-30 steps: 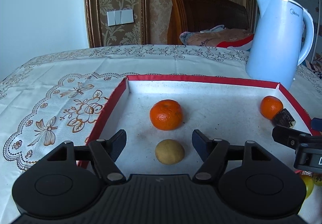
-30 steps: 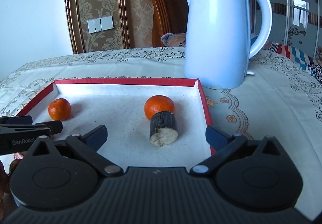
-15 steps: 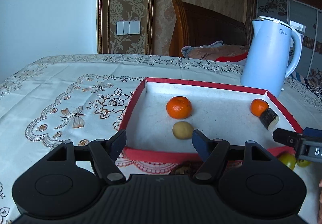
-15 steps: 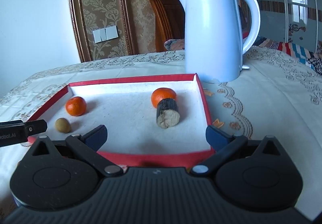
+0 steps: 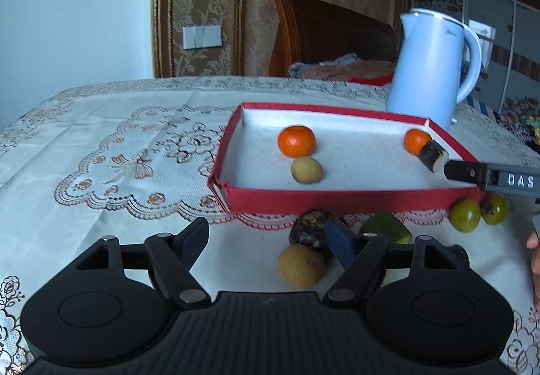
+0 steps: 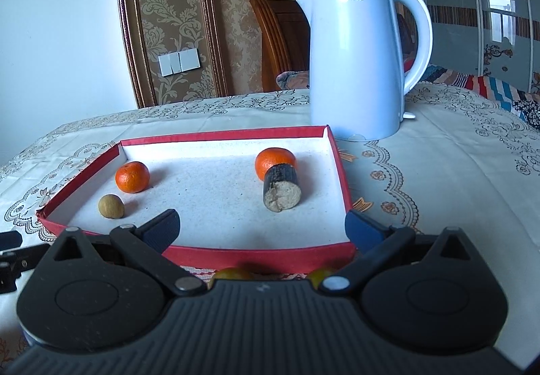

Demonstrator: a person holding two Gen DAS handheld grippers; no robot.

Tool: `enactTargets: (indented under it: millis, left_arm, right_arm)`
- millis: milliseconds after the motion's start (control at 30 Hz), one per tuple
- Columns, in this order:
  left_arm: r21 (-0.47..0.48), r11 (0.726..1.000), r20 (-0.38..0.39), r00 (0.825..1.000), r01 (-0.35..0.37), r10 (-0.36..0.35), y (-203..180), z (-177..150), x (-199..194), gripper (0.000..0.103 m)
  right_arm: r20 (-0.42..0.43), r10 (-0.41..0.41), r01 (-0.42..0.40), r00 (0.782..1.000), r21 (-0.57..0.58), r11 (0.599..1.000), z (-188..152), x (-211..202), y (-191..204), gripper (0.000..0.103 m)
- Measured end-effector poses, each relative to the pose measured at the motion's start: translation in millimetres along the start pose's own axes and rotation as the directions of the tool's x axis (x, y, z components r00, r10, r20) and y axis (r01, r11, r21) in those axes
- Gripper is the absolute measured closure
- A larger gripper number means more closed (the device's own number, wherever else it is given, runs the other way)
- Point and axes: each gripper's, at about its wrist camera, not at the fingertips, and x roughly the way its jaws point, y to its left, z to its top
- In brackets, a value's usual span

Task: Organize fruits
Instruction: 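Withdraw both open grippers up and out of the tray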

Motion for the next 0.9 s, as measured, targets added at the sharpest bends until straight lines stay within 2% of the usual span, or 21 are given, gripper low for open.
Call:
enactTargets:
  millis: [333,900]
  left_arm:
    - [0.04,0.999,-0.076,0.997,0.027,-0.024,-7,-6,10,0.025]
    - [0.054,0.998,-0.091,0.996,0.021,-0.016,-9,-8,14,0.025]
  right_arm:
    - [0.001,-0.004,0.004,1.0,-0.006,1.0,-1,-1,1,0.0]
    - [-0.002,-0.024,0.024,1.0,0.048,0.999,-3,-8,-9,0.0]
